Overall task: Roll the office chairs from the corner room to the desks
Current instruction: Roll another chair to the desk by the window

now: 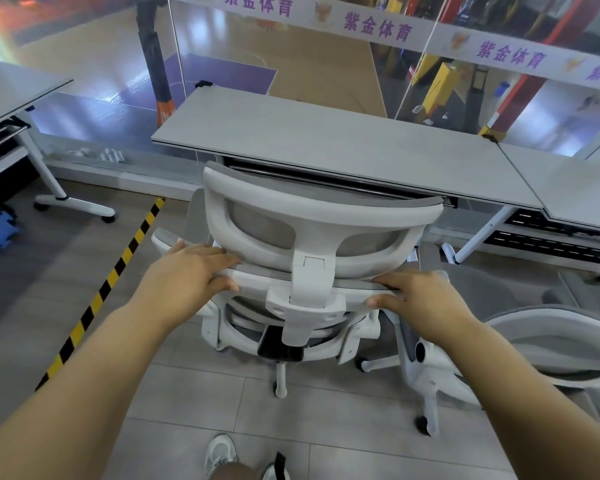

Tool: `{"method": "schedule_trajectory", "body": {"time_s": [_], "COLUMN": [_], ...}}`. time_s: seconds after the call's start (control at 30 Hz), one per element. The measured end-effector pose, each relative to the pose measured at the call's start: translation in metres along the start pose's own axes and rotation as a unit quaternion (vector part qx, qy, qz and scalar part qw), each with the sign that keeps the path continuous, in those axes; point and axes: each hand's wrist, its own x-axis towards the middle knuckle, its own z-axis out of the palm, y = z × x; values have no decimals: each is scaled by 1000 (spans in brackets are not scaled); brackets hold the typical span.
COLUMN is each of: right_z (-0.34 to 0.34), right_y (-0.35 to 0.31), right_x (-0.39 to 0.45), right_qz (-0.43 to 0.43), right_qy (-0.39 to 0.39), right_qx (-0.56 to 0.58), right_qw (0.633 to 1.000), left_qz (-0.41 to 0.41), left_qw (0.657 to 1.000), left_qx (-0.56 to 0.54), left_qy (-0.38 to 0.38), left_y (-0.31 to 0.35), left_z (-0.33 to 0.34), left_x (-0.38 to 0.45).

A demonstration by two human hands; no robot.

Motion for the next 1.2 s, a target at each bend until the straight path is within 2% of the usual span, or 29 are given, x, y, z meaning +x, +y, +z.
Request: {"method": "schedule_trajectory", "body": {"time_s": [0.43,0.63,0.77,1.0,1.2], "right_z": [3,-16,-54,-122,-151], "right_y": [9,-1,-19,-76,-153], "right_x": [-8,-8,-18,-41,-27], "right_qz": [-30,-40,-43,-124,-176], "right_qy": [-4,-81,-119,-85,-13], "right_qx": [-40,-155,-168,-152,-150], "right_qw": [999,984,978,977,973], "left_qz": [-25,-55,-74,-65,-66], "left_qw": [999,993,987,989,994], "left_qx": [23,53,90,110,85], "left_qy": [-27,-84,-113,-78,-31], "left_y": [10,19,20,25,-4], "left_z": [1,-17,-43,-108,-159], "left_x": [-9,-9,2,11,15]}}
